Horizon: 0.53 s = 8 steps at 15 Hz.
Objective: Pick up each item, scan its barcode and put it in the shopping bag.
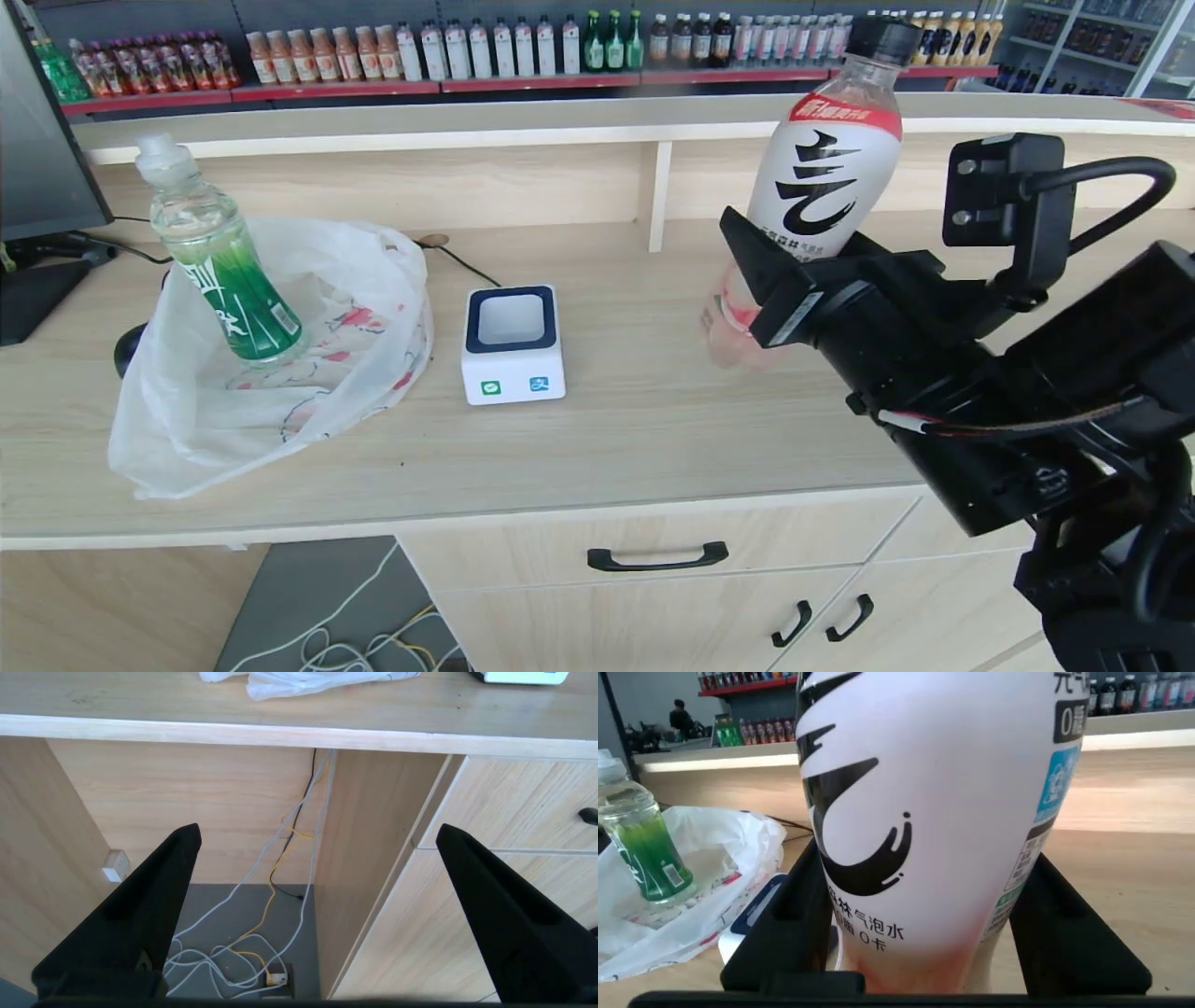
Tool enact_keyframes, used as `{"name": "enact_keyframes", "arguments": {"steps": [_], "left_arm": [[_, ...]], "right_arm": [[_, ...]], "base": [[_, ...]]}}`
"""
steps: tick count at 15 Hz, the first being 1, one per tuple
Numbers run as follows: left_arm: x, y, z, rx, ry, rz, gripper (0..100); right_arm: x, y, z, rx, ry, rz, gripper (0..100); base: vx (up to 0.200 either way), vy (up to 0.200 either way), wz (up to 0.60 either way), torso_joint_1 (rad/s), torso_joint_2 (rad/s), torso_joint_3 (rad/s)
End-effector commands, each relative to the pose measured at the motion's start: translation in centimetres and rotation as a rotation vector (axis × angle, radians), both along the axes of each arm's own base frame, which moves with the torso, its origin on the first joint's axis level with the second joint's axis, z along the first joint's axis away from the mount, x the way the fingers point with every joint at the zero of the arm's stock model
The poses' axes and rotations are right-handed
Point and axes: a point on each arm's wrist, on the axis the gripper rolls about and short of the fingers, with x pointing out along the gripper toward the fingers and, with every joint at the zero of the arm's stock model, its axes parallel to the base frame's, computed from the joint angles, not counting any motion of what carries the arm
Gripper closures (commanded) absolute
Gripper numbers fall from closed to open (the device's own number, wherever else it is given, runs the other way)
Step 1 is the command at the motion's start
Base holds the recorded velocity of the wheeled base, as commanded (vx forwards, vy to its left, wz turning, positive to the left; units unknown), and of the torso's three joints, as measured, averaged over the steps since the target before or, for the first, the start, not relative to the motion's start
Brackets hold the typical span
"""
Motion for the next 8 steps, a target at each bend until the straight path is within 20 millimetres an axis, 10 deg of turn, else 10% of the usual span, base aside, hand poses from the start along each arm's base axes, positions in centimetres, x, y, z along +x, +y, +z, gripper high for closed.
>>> {"name": "enact_keyframes", "arguments": {"steps": [1, 8], "left_arm": [[0.0, 0.0, 0.0, 0.000, -0.001, 0.001, 0], [0.0, 0.0, 0.0, 0.001, -0.001, -0.001, 0]], "right_arm": [[0.6, 0.1, -0.2, 0.001, 0.003, -0.009, 100], [1.6, -1.0, 1.0, 0.066, -0.048, -0.077, 100]], "base": [[0.000, 0.000, 0.00, 0.000, 0.00, 0.000], [0.000, 0.000, 0.00, 0.000, 0.00, 0.000]]}}
